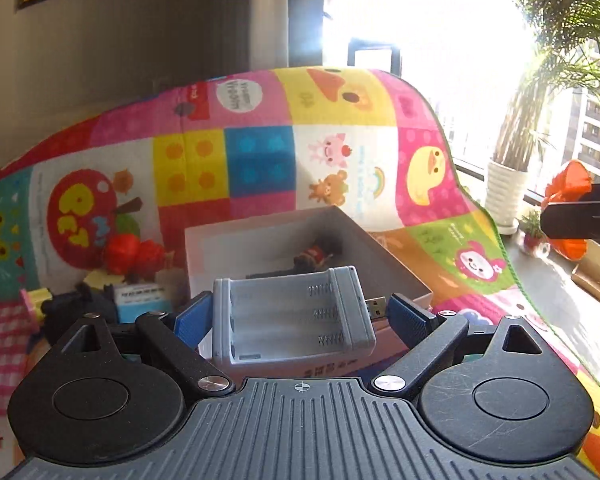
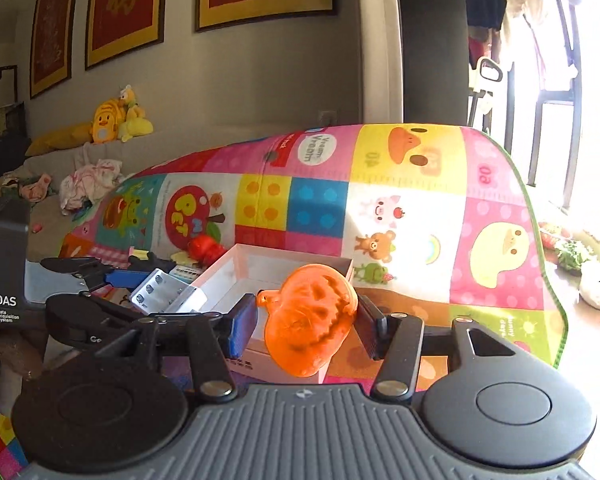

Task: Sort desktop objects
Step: 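Carry the charger and pumpkin cup into the pink box and release them, then reach the right tool toward the red toy keychains by the blue packet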

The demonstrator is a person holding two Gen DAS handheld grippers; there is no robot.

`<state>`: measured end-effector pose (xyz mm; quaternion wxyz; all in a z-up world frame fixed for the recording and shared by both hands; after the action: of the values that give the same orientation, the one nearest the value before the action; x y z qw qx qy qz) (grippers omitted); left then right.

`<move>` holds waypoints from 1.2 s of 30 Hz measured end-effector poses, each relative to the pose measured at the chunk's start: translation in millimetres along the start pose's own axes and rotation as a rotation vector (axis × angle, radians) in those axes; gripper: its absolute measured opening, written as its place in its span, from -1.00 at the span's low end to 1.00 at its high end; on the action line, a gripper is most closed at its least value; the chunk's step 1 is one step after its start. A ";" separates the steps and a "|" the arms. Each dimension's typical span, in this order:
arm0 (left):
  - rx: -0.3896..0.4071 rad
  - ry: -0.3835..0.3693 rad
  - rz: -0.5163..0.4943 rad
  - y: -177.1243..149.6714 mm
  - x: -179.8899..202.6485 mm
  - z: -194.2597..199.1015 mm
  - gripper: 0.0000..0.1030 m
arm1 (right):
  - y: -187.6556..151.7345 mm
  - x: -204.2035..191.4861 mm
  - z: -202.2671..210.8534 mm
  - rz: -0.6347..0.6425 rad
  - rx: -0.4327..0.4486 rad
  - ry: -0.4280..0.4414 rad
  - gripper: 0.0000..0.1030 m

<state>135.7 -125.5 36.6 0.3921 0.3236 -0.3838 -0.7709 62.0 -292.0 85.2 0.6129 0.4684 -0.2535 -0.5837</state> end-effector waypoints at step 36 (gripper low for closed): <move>-0.122 0.218 0.341 -148.9 -112.4 30.3 1.00 | -13.4 -105.1 -173.1 0.150 -0.245 -0.005 0.34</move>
<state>112.7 39.8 -52.0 0.5748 0.3109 -0.3411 -0.6757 184.0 -142.1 23.4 0.7067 0.3683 -0.2160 -0.5642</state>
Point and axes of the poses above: each gripper's, at about its wrist camera, not at the fingertips, and z roughly against the way its jaws point, x to its right, y to its top, the point moved 10 cm from there along -z, roughly the way its jaws point, and after that the axes turned 14 degrees about -z, right-handed, at the moved point
